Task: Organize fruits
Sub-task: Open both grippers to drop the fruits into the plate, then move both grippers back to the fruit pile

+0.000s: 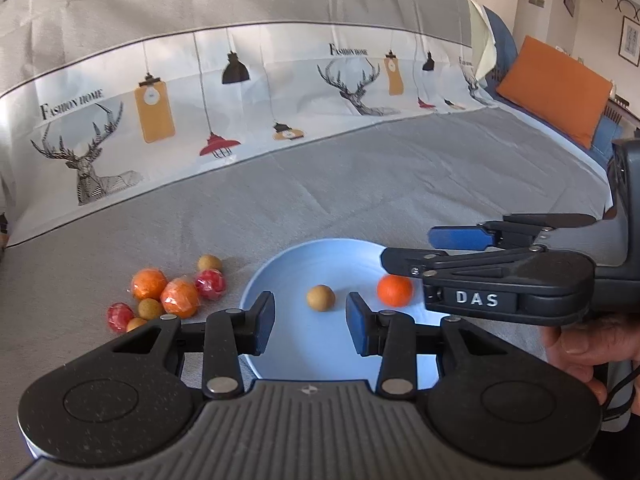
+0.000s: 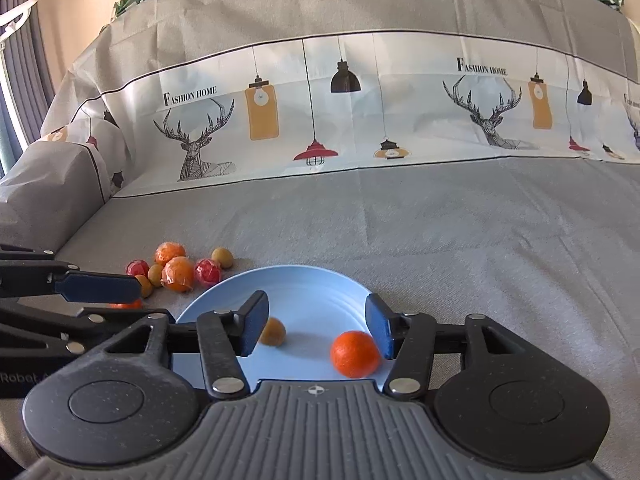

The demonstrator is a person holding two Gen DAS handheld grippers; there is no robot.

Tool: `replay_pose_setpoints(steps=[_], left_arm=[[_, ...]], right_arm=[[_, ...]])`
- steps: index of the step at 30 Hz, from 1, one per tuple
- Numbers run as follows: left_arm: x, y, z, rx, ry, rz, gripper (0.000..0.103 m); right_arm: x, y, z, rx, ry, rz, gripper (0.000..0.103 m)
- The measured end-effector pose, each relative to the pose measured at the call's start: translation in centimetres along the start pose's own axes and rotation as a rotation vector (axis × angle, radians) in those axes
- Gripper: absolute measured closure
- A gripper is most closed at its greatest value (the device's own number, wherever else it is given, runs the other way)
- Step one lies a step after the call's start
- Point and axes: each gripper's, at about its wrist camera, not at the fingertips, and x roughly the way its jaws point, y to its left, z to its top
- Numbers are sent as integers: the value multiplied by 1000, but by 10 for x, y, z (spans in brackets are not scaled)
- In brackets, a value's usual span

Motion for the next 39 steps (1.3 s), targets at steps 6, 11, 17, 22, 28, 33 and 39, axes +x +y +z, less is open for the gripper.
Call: replay_pose_setpoints(steps=[6, 11, 17, 22, 28, 33, 39], left_arm=[[-40, -10, -1, 284, -217, 362, 59], [-69, 12, -1, 455, -287, 679, 59], [-126, 28, 28, 760, -377, 730, 52], [-179, 20, 77, 583, -470, 649, 35], [-155, 13, 71, 355, -415, 489, 37], [-107, 42, 45, 114, -328, 349, 70], [-49, 105, 2, -261, -70, 275, 95]], right_arm=[[-27, 9, 18, 26, -90, 29, 44], [-61, 19, 31, 27, -210, 78, 38], [-86, 22, 44, 45, -303, 127, 36], [-94, 21, 48, 68, -341, 143, 34], [-91, 16, 44, 100, -325, 132, 34], [-79, 13, 37, 91, -290, 108, 34], [-55, 11, 28, 103, -232, 87, 35]])
